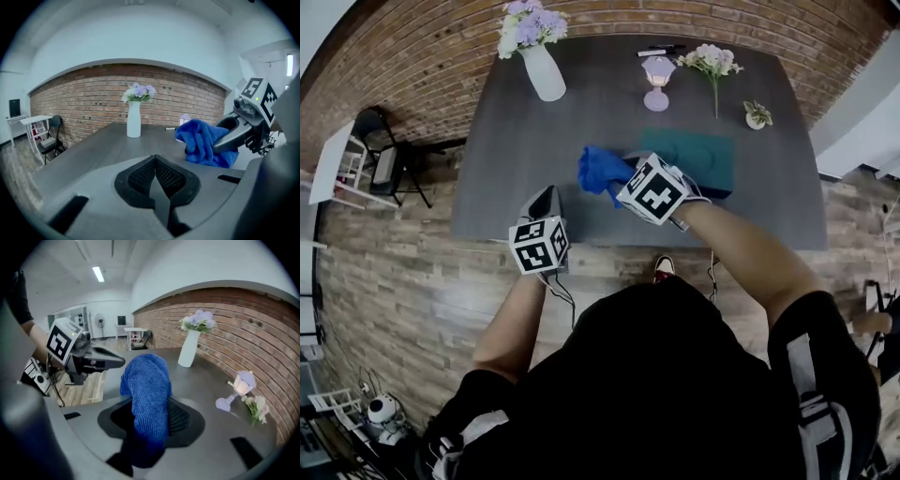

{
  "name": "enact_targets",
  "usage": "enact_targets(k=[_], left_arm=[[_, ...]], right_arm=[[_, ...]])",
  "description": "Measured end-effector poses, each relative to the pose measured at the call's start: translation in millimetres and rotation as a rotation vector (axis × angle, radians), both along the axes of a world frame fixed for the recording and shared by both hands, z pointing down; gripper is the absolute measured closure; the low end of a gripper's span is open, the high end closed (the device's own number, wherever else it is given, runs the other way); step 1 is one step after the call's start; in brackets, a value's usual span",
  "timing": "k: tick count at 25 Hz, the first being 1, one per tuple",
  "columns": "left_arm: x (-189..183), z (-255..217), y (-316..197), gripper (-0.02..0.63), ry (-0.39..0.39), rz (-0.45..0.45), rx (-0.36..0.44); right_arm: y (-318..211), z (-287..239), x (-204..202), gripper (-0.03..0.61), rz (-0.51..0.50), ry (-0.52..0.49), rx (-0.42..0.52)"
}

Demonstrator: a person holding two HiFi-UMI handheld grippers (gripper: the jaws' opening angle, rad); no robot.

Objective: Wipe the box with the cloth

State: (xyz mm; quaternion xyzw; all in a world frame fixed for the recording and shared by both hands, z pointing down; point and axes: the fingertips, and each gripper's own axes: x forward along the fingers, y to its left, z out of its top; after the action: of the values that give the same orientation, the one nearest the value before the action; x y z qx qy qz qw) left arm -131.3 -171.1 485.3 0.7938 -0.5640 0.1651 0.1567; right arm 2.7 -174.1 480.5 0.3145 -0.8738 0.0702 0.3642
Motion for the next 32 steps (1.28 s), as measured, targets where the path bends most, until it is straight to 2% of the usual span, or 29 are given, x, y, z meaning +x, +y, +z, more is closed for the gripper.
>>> enact_targets(k=[3,5,7,11,17,20,23,27,32], left_arm=[[-11,4,-8,0.604,0.027,-0.124,-0.022],[-11,4,-15,0.604,0.053,-0.173,-0.032],[-5,8,-17,0.604,0.046,-0.173,-0.043],[5,14,-30,0.604,0.000,-0.092,-0.064],[14,6,-76,0.604,-0.041,0.025,-0.034],[19,-1,-97,0.604,-0.039,0.071,-0.014],[17,-5,-111,0.604,-0.043,0.097,-0.006],[14,-4,-122,0.604,-0.093,0.126,0.001],[5,0,-121,0.604,-0.096,0.116,-0.021]], right_arm=[[-2,27,-14,0.423,-0.184,0.099,-0.050],[-10,39,-18,0.423,-0.252,0.148,-0.075],[-20,52,-20,0.423,-0.281,0.184,-0.112],[-40,73,-22,0.423,-0.284,0.243,-0.170],[-86,84,-8,0.423,-0.238,0.332,-0.202],[-116,89,14,0.423,-0.147,0.390,-0.213],[-145,91,23,0.423,-0.086,0.413,-0.216],[-196,90,42,0.423,-0.019,0.489,-0.147],[-220,95,68,0.423,0.068,0.466,-0.215]])
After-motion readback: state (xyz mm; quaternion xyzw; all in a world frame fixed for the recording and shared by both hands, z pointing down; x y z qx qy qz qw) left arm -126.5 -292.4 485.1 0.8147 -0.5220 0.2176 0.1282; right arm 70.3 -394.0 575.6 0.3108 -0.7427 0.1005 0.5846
